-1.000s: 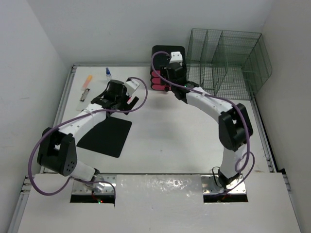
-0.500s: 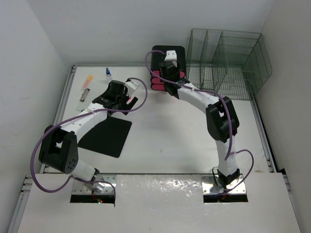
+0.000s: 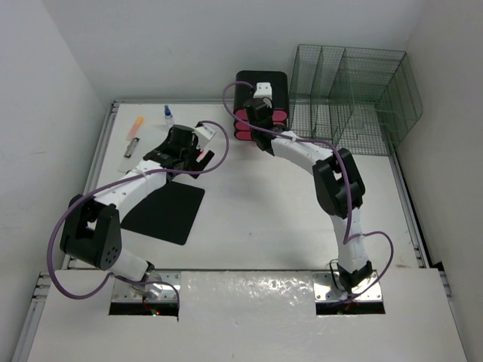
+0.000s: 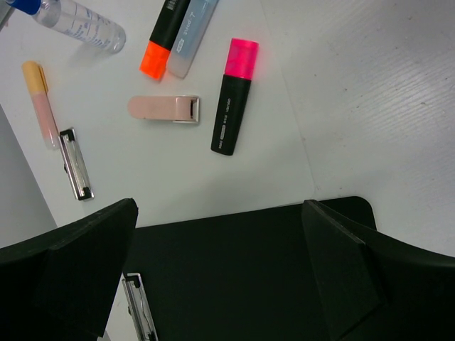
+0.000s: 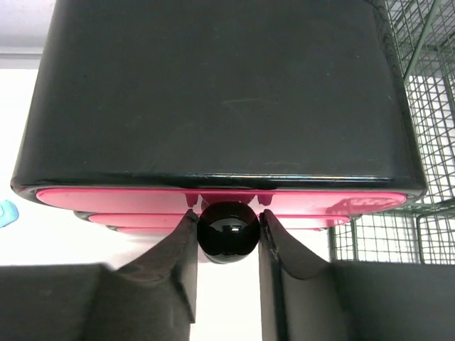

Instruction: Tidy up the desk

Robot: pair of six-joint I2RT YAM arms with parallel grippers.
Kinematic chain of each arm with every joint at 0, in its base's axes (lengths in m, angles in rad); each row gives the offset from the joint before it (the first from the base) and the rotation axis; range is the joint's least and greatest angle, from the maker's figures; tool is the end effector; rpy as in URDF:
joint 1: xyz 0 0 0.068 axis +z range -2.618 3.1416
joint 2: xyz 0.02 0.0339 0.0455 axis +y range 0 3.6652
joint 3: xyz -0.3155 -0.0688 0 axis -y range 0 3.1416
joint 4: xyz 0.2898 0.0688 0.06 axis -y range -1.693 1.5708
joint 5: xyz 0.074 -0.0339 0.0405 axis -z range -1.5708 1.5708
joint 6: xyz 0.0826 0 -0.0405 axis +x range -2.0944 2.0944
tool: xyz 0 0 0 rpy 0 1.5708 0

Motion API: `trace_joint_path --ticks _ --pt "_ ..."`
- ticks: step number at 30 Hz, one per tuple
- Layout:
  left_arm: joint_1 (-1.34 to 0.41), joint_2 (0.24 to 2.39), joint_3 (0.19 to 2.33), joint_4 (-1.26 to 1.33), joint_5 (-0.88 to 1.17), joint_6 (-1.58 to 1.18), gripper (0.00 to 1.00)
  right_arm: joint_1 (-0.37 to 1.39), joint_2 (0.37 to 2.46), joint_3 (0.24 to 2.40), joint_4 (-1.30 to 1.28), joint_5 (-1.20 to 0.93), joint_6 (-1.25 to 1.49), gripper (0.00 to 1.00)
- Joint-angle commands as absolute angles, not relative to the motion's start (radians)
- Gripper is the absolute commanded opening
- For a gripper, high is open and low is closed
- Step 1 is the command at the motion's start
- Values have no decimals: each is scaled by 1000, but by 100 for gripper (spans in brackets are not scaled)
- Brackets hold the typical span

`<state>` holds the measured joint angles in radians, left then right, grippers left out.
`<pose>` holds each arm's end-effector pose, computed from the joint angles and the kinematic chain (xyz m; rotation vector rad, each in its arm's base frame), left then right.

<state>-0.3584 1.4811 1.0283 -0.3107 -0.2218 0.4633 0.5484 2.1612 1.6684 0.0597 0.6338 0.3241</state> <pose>0.3718 -0.1199 0.2480 0.8286 2.1794 0.3111 0.5434 0.2747 0.2324 0.1809 1.9075 -0.0508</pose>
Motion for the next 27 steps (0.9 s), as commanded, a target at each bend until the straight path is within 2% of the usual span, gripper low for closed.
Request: trace_joint_path --ticks 1,2,5,17,23,26,27 --pt "-357 1471 1026 -273 -222 459 100 546 2131 1663 113 669 344 22" --pt "-356 1471 1026 -272 -227 459 100 546 2122 1646 123 670 345 14" --pt "-357 1476 1025 -265 -229 454 99 548 2065 1547 163 658 359 0" --pt "-357 1496 1003 -233 -252 460 100 612 1869 1229 242 629 379 0" --pt "-356 1508 993 -216 -259 466 100 644 1795 1141 230 608 374 0" --pt "-345 1519 989 -213 -255 472 100 646 1781 1134 201 575 380 7" --pt "-342 1528 992 -212 -255 479 100 646 1778 1131 195 562 380 15"
